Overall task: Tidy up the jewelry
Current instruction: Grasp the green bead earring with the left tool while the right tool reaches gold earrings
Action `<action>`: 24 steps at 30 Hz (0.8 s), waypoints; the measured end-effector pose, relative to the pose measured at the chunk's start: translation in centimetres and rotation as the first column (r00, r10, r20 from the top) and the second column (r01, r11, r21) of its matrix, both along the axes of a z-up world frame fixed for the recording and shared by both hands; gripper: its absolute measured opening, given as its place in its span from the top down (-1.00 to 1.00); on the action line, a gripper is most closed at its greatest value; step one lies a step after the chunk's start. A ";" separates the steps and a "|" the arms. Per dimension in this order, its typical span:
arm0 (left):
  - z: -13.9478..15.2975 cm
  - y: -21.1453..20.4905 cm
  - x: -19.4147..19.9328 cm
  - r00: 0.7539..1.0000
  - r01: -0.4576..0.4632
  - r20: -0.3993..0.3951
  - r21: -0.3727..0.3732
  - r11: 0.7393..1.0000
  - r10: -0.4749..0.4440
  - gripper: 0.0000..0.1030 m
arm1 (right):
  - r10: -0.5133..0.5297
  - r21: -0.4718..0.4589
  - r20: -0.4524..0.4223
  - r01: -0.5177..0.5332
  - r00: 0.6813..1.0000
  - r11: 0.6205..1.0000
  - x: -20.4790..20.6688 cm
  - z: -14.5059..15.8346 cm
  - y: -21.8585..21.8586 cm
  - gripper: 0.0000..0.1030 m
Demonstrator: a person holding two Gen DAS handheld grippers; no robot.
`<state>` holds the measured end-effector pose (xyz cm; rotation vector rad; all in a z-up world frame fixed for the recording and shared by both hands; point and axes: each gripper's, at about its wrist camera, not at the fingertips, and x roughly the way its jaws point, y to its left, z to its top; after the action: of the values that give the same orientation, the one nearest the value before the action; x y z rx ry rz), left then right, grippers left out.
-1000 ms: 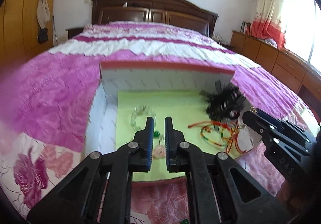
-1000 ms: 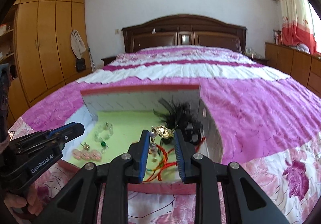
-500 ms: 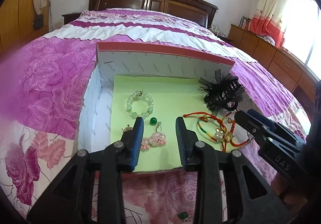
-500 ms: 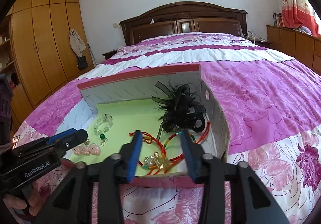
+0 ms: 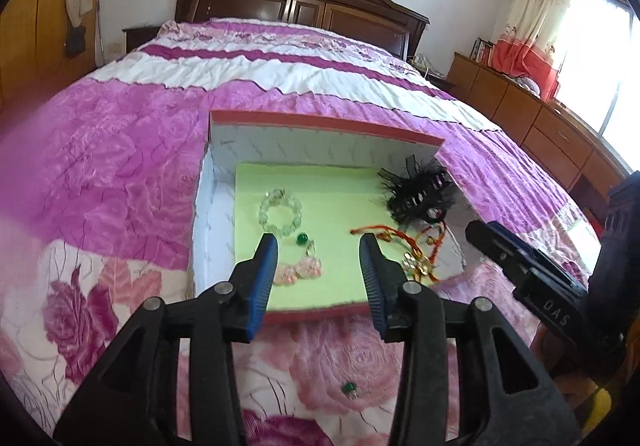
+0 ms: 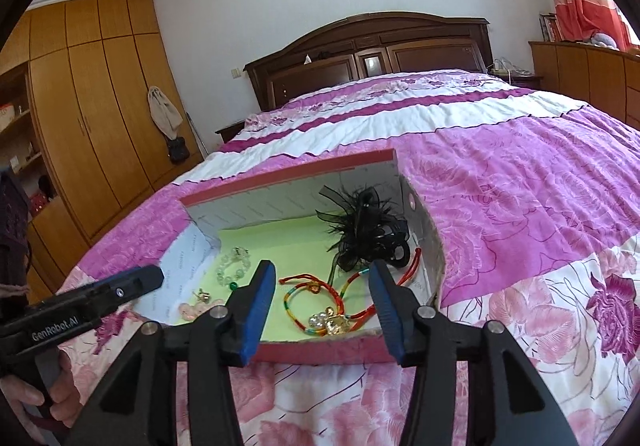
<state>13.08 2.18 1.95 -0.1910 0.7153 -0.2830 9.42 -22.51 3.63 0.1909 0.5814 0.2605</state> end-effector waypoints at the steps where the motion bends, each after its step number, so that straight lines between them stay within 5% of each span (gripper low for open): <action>1: 0.0 0.0 -0.2 1.000 0.002 -0.011 -0.005 1.000 -0.002 0.33 | 0.001 0.003 0.001 -0.001 1.000 1.000 -0.3 0.4 -0.1 -0.01; 12: -1.6 -1.8 -3.0 0.989 0.088 -0.122 0.052 0.995 -0.081 0.33 | -0.029 -0.034 -0.036 0.028 0.999 0.999 -4.2 3.6 -0.8 -0.03; 24: -4.5 -4.2 -4.1 0.973 0.141 -0.204 0.141 0.980 -0.110 0.45 | -0.048 -0.004 -0.111 0.048 0.993 0.999 -6.3 2.4 -3.0 -0.03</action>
<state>8.96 -1.98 -2.56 -0.0248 0.9428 -0.3313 3.15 -25.54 6.00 0.2187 0.6864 0.2036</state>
